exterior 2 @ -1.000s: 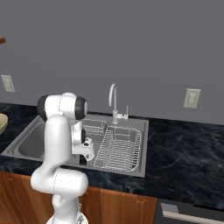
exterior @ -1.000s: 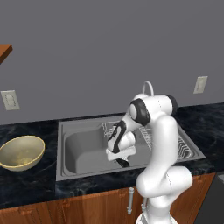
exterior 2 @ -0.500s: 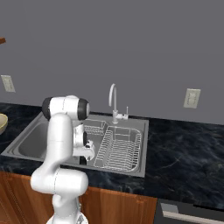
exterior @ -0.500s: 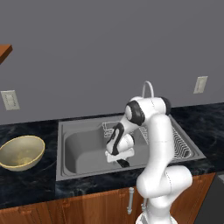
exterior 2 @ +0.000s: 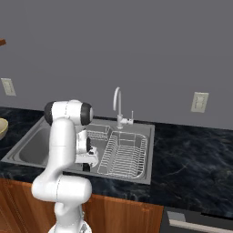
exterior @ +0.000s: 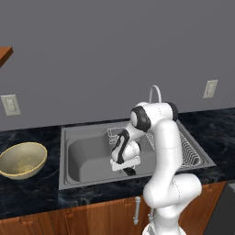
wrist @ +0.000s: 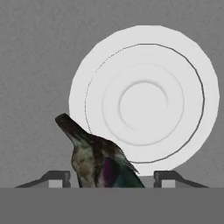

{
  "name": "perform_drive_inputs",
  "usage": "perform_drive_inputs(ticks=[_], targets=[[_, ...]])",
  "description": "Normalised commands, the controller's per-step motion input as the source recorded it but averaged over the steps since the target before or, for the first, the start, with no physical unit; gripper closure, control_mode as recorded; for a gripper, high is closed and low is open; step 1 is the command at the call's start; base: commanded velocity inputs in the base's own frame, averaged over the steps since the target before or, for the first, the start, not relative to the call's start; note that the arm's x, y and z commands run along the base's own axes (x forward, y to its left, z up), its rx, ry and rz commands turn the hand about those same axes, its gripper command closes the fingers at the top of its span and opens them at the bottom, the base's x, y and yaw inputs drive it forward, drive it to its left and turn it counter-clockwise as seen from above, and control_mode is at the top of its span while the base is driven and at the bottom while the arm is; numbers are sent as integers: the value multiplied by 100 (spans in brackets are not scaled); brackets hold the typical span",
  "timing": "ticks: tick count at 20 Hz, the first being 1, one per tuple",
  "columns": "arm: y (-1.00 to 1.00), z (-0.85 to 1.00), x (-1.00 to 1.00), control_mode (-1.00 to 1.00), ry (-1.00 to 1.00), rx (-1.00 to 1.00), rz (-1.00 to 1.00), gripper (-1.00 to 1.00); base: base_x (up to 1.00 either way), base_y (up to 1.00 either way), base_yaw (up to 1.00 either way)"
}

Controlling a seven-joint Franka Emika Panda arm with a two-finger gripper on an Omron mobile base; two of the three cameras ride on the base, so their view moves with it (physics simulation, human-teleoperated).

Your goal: Pick the eggplant from the sink and place it in the bowl. Then pick the bowl and place it in the microwave. Then close the microwave door and press the start button.

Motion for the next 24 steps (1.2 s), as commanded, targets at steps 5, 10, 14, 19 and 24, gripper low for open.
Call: perform_drive_inputs(ticks=[5,10,14,19,24], targets=[[0,13,0,-100,0,0,0,100,0,0,0],[0,77,0,-100,-3,0,1,100,0,0,0],[15,100,0,-100,-10,-1,16,100,0,0,0],[56,100,-11,-100,-17,-3,28,100,0,0,0],[81,100,-9,-100,-15,-5,30,100,0,0,0]])
